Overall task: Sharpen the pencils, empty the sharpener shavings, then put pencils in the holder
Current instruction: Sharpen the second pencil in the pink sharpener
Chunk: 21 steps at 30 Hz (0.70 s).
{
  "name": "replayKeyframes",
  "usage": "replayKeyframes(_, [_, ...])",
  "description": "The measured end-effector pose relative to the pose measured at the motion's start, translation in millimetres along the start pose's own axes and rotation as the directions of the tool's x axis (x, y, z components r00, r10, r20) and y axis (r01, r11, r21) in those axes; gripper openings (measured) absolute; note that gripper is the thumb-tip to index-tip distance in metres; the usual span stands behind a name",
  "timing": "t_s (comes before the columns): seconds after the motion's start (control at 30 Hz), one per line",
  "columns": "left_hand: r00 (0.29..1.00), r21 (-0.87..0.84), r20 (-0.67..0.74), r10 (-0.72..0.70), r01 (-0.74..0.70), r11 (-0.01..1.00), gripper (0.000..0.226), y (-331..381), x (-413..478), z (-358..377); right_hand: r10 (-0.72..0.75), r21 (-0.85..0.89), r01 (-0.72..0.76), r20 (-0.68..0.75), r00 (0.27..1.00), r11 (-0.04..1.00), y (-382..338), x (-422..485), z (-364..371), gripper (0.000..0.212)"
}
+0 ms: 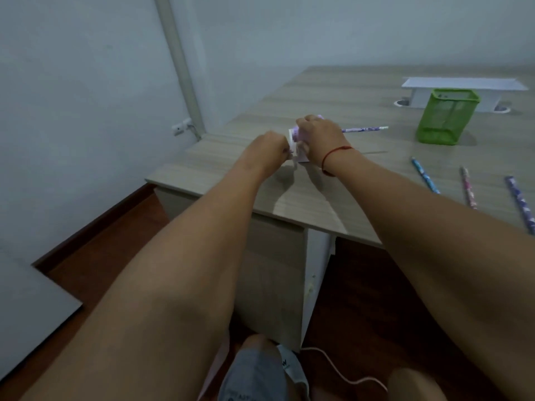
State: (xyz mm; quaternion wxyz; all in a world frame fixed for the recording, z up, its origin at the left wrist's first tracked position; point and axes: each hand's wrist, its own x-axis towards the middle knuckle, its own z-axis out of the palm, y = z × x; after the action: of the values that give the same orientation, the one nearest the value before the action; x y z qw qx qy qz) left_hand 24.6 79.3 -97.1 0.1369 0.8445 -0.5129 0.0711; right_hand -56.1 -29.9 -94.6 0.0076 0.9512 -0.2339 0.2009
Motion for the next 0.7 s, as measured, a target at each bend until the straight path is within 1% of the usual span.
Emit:
replayKeyframes(0.1, [0.998, 0.011, 0.063, -0.018, 0.017, 1.0, 0.024, 2, 5, 0, -0.003, -0.023, 0.003, 0.004, 1.0, 1.0, 1, 3, -2, 0.036])
replayKeyframes(0.2, [0.991, 0.031, 0.128, -0.04, 0.036, 0.999, 0.03, 6, 17, -4, 0.011, -0.036, -0.011, 0.015, 1.0, 0.999, 0, 5, -2, 0.037])
replayKeyframes(0.3, [0.982, 0.056, 0.191, -0.01, -0.001, 0.998, 0.028, -1, 35, -10, 0.024, -0.034, -0.024, 0.016, 1.0, 0.999, 0, 6, -3, 0.034])
replayKeyframes(0.4, [0.979, 0.108, 0.203, -0.002, -0.021, 0.994, 0.027, -7, 53, -8, 0.022, -0.03, -0.021, 0.021, 1.0, 0.999, 2, 6, -5, 0.034])
replayKeyframes(0.5, [0.985, 0.141, 0.169, -0.014, -0.01, 0.99, 0.027, -10, 68, -5, 0.019, -0.025, -0.019, 0.015, 1.0, 1.0, 4, 9, -4, 0.033])
replayKeyframes(0.57, [0.995, 0.125, 0.102, -0.003, -0.01, 0.992, 0.027, -14, 79, -9, 0.019, -0.027, -0.018, 0.008, 1.0, 0.999, 3, 10, 0, 0.034])
replayKeyframes(0.63, [1.0, 0.144, 0.005, 0.022, -0.023, 0.989, 0.025, -15, 86, -18, 0.019, -0.034, -0.019, -0.013, 1.0, 0.999, 1, 13, 4, 0.036])
replayKeyframes(0.7, [0.999, 0.175, -0.022, 0.041, -0.036, 0.984, 0.026, -17, 88, -24, 0.029, -0.029, -0.029, -0.016, 0.999, 0.999, -2, 16, 5, 0.034])
